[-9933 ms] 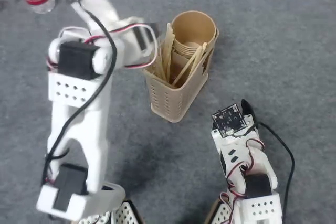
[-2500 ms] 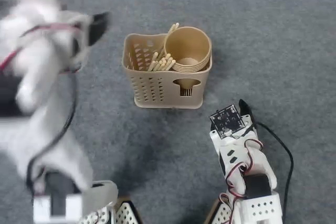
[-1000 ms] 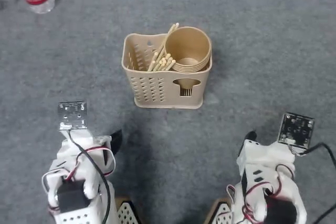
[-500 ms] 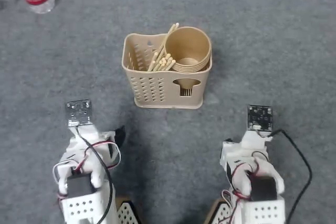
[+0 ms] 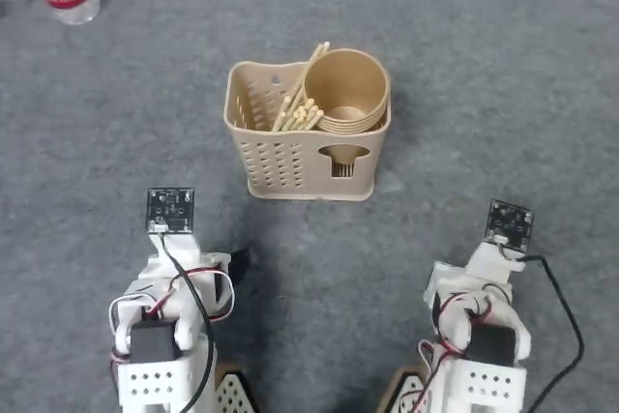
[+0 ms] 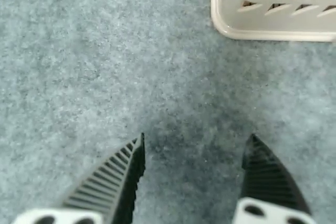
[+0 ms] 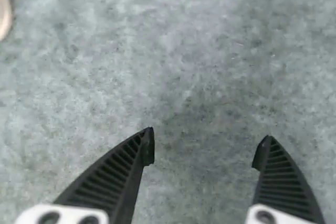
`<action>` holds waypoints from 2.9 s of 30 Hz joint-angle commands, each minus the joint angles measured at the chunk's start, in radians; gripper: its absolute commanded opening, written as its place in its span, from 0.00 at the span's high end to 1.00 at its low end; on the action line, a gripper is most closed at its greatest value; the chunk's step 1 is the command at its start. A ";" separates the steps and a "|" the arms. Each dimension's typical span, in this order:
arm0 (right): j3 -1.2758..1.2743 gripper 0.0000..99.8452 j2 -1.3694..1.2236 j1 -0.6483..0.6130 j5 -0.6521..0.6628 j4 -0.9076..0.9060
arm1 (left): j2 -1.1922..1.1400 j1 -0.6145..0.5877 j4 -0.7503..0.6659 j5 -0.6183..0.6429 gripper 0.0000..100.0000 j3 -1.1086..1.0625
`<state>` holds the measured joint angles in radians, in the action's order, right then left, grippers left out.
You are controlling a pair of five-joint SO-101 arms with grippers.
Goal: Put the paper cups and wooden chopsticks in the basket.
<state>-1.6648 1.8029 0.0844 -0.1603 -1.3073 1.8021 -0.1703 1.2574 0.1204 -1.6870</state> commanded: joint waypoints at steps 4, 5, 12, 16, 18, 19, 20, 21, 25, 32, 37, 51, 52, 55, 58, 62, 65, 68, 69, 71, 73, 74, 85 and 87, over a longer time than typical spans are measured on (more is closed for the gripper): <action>-0.018 0.69 0.005 -0.193 0.199 0.001 | 0.015 0.009 0.005 0.011 0.72 0.004; -0.018 0.69 0.005 -0.203 0.229 -0.001 | 0.015 0.009 0.005 0.011 0.72 0.004; -0.018 0.69 0.007 -0.174 0.230 -0.002 | 0.015 0.008 0.005 0.011 0.72 0.004; -0.018 0.69 0.005 -0.174 0.272 -0.002 | 0.015 0.008 0.005 0.011 0.72 0.004; -0.018 0.69 0.005 -0.173 0.275 -0.002 | 0.015 0.006 0.005 0.011 0.72 0.004; -0.018 0.69 0.005 -0.173 0.281 -0.002 | 0.015 0.006 0.005 0.011 0.72 0.004; -0.018 0.69 0.005 -0.173 0.281 -0.002 | 0.015 0.006 0.005 0.011 0.72 0.004; -0.018 0.69 0.007 -0.171 0.275 -0.002 | 0.015 0.006 0.005 0.011 0.72 0.004; -0.018 0.71 0.008 -0.131 0.207 -0.004 | 0.015 0.006 0.005 0.017 0.74 0.004; -0.018 0.91 0.010 -0.058 0.221 -0.004 | 0.015 0.008 0.005 0.012 0.97 0.004; -0.018 0.94 0.010 -0.067 0.239 -0.004 | 0.015 0.008 0.005 0.012 0.99 0.004; -0.018 0.99 0.007 -0.068 0.241 -0.002 | 0.015 0.012 0.005 0.012 0.99 0.004; -0.018 0.99 0.007 -0.067 0.241 -0.002 | 0.015 0.012 0.005 0.012 0.99 0.004; -0.018 0.99 0.008 -0.064 0.241 -0.004 | 0.015 0.012 0.006 0.012 0.99 0.004; -0.018 0.99 0.008 -0.059 0.242 -0.004 | 0.015 0.009 0.006 0.012 0.99 0.004; -0.018 0.99 0.008 -0.061 0.244 -0.004 | 0.015 0.009 0.006 0.012 0.99 0.004; -0.018 0.99 0.008 -0.061 0.244 -0.004 | 0.015 0.009 0.006 0.012 0.99 0.004; -0.018 0.99 0.008 -0.061 0.244 -0.004 | 0.015 0.009 0.006 0.012 0.99 0.004; -0.018 0.99 0.008 -0.061 0.244 -0.004 | 0.015 0.009 0.006 0.012 0.99 0.004; -0.018 0.99 0.008 -0.061 0.244 -0.004 | 0.015 0.009 0.006 0.012 0.99 0.004; -0.018 0.99 0.008 -0.061 0.244 -0.004 | 0.015 0.009 0.006 0.012 0.99 0.004; -0.018 0.99 0.008 -0.061 0.244 -0.004 | 0.015 0.009 0.006 0.012 0.99 0.004; -0.018 0.99 0.008 -0.061 0.244 -0.004 | 0.017 0.009 0.006 0.012 0.99 0.004; -0.018 0.99 0.008 -0.061 0.244 -0.004 | 0.017 0.009 0.006 0.012 0.99 0.004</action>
<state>-1.6648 1.8029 0.0138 0.0713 -1.3073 1.8021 -0.1657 1.2574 0.1266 -1.6870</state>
